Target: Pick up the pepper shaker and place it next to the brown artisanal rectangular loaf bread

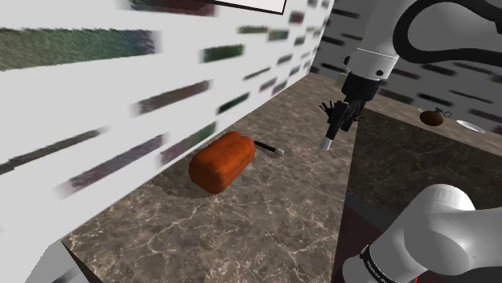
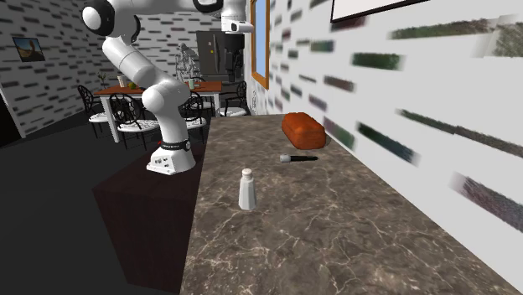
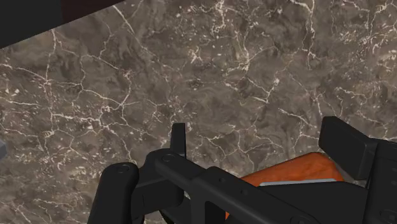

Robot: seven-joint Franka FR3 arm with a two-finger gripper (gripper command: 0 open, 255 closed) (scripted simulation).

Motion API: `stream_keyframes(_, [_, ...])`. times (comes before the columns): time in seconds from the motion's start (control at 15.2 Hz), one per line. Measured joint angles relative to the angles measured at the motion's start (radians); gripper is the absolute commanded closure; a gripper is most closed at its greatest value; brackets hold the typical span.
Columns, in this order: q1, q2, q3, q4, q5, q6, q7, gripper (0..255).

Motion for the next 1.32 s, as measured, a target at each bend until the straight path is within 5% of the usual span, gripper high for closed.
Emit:
stream_keyframes(0.53, [-0.054,0.06,-0.117,-0.048,-0.082,0.128,-0.117,0])
stream_keyframes(1.32, [-0.128,0.317,-0.362,-0.013,-0.173,0.4,-0.358,0])
